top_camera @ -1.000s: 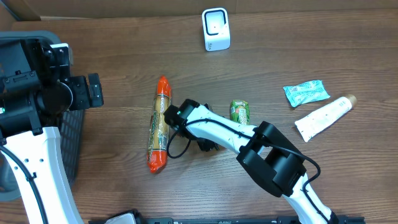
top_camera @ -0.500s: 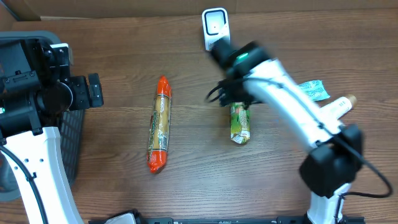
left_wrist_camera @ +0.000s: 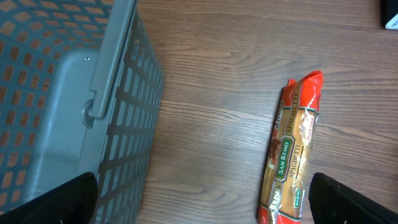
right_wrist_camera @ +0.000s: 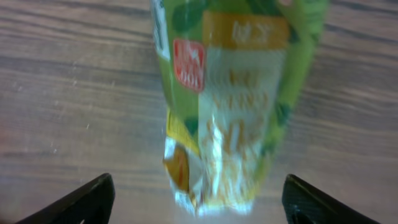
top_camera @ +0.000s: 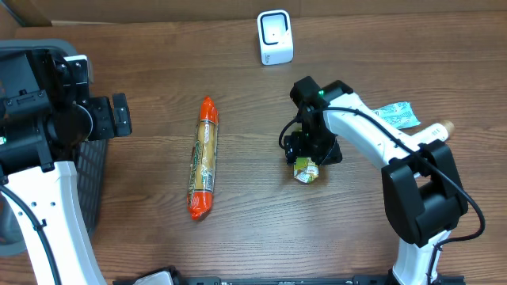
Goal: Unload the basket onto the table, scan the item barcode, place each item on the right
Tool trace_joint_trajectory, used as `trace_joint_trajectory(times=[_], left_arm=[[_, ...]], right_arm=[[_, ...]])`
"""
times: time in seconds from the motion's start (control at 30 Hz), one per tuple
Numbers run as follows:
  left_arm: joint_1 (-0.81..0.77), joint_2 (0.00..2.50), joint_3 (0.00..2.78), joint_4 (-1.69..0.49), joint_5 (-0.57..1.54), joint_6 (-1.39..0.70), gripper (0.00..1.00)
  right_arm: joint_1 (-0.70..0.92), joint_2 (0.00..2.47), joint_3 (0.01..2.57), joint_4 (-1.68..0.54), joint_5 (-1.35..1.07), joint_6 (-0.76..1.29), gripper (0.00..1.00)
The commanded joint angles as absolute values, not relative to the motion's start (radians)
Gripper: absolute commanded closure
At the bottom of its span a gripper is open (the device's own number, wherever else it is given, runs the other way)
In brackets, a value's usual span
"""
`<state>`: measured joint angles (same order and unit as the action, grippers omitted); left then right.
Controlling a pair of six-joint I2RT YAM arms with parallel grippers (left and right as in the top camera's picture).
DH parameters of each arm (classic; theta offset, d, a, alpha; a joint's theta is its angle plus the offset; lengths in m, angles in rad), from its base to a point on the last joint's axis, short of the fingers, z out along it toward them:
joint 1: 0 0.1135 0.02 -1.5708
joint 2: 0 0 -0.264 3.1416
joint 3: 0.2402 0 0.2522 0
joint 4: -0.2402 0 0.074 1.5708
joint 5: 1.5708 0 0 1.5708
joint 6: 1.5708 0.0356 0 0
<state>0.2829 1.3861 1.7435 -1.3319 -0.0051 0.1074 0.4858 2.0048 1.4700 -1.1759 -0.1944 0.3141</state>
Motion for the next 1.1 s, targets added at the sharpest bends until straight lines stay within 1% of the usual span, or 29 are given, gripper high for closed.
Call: trace_joint_trajectory(times=[0.0,0.03,0.07,0.17,0.23,0.5,0.57,0.67,0.7,0.8,0.9,1.07], left_arm=[[0.281,1.386,1.751,-1.331,-0.010,0.123,0.00],[0.281,1.386,1.751,-1.331,-0.010,0.123,0.00],[0.281,1.386,1.751,-1.331,-0.010,0.123,0.00],[0.281,1.386,1.751,-1.331,-0.010,0.123,0.00],[0.281,1.386,1.751,-1.331,-0.010,0.123,0.00],[0.281,1.386,1.751,-1.332,-0.010,0.123,0.00],[0.281,1.386,1.751,-1.332,-0.010,0.123,0.00],[0.281,1.386,1.751,-1.331,-0.010,0.123,0.00],[0.281,1.386,1.751,-1.332,-0.010,0.123,0.00],[0.281,1.386,1.751,-1.332,-0.010,0.123,0.01],[0.281,1.386,1.751,-1.331,-0.010,0.123,0.00],[0.281,1.386,1.751,-1.332,-0.010,0.123,0.00]], right_arm=[[0.483,2.005,1.397,-1.103,-0.211,0.345,0.19],[0.483,2.005,1.373,-1.080,-0.211,0.357,0.21],[0.483,2.005,1.337,-1.047,-0.210,0.363,0.26],[0.483,2.005,1.301,-1.011,-0.203,0.364,0.35],[0.483,2.005,1.295,-1.002,-0.197,0.365,0.46],[0.479,2.004,1.310,-0.989,-0.178,0.366,0.86],[0.474,2.000,1.333,-1.004,-0.177,0.364,0.93],[0.472,1.981,1.377,-1.022,-0.202,0.324,0.96],[0.470,1.971,1.398,-1.024,-0.255,0.300,0.96],[0.455,1.940,1.470,-1.018,-0.496,0.177,0.96],[0.424,1.921,1.546,-1.006,-0.658,0.115,0.96],[0.369,1.909,1.649,-1.005,-1.105,-0.161,0.96]])
